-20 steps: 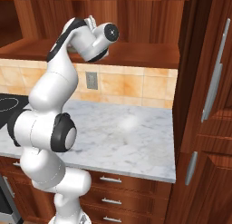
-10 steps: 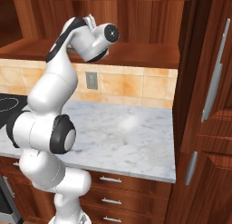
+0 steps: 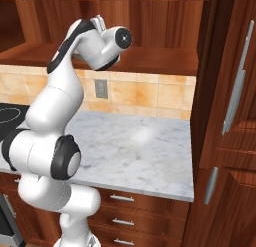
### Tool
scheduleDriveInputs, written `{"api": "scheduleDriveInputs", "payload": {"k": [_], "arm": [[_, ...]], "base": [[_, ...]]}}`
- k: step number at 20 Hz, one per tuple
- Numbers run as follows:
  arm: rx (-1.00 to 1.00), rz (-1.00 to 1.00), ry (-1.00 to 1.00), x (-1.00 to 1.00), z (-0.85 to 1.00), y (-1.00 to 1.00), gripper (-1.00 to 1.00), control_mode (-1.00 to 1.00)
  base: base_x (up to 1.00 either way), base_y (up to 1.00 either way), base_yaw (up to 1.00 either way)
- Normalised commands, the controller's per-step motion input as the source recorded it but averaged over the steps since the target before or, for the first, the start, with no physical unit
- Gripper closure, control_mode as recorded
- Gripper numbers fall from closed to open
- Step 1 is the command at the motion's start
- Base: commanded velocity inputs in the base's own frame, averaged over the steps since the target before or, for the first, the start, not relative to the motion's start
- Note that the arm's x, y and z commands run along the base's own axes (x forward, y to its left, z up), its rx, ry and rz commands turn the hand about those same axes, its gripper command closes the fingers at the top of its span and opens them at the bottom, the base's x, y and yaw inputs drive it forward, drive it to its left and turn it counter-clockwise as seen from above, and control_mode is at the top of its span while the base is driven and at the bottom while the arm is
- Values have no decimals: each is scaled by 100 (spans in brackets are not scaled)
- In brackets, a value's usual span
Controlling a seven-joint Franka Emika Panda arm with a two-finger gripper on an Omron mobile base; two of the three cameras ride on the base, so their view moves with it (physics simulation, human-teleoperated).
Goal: Pick up the bowls on the counter and stack them on top of one another in the open cabinet. Place the smaller bowl on top of the larger bowl.
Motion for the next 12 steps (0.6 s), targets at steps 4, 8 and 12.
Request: {"api": "scheduleDriveInputs", "payload": {"k": [4, 8, 12], "arm": [[0, 0, 0, -36, 0, -13, -100, -100], [0, 0, 0, -55, 4, -13, -100, -100], [0, 0, 0, -64, 2, -4, -100, -100]], "base": [[0, 0, 0], [0, 0, 0], [0, 0, 0]]}}
